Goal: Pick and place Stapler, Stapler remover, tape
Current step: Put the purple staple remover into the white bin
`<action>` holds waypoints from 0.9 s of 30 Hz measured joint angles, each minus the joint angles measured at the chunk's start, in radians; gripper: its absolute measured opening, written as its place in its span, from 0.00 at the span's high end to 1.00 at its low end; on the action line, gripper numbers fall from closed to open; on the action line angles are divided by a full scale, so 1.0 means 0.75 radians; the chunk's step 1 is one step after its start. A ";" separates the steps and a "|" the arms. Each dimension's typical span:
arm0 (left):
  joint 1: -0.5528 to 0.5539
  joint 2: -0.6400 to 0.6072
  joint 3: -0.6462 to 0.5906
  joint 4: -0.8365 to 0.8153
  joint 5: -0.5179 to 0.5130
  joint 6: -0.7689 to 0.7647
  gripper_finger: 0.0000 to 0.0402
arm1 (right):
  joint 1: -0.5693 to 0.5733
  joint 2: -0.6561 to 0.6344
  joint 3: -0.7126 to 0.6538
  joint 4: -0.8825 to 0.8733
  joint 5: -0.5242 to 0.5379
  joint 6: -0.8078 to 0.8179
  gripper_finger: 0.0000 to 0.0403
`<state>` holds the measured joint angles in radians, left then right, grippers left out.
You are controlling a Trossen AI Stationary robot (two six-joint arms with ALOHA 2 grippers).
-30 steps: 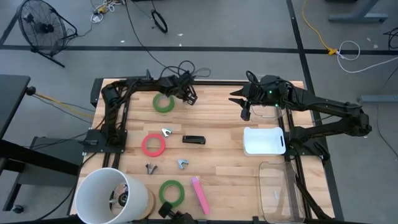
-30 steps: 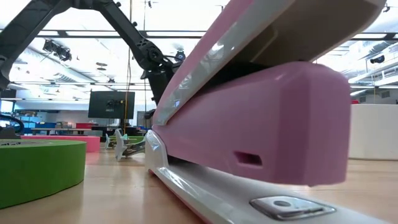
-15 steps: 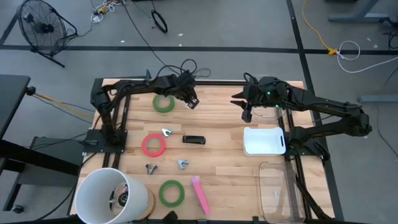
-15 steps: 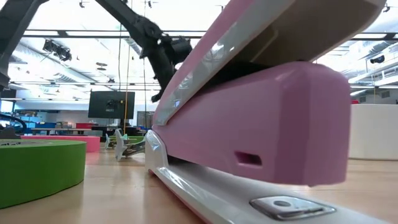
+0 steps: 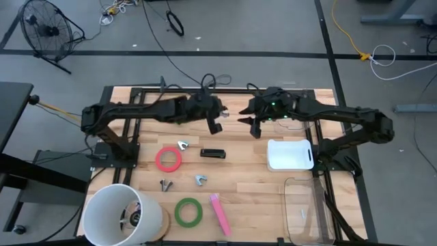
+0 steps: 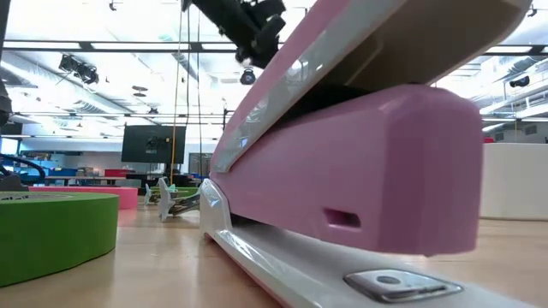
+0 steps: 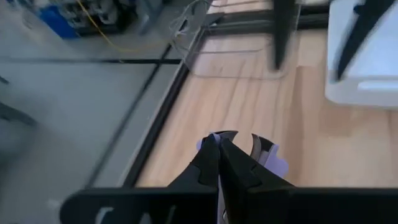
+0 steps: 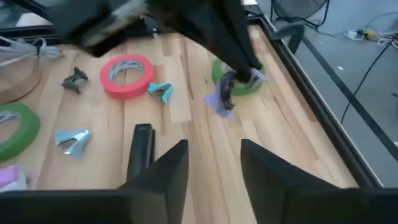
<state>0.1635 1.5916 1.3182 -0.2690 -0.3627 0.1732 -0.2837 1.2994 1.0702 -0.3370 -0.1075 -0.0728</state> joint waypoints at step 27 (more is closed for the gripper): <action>-0.157 0.000 -0.001 0.059 -0.170 0.135 1.00 | -0.001 0.224 0.000 0.415 -0.053 -0.003 0.66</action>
<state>0.0460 1.5913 1.3178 -0.2247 -0.4905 0.2743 -0.2843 1.4673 1.0702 -0.0254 -0.1472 -0.0748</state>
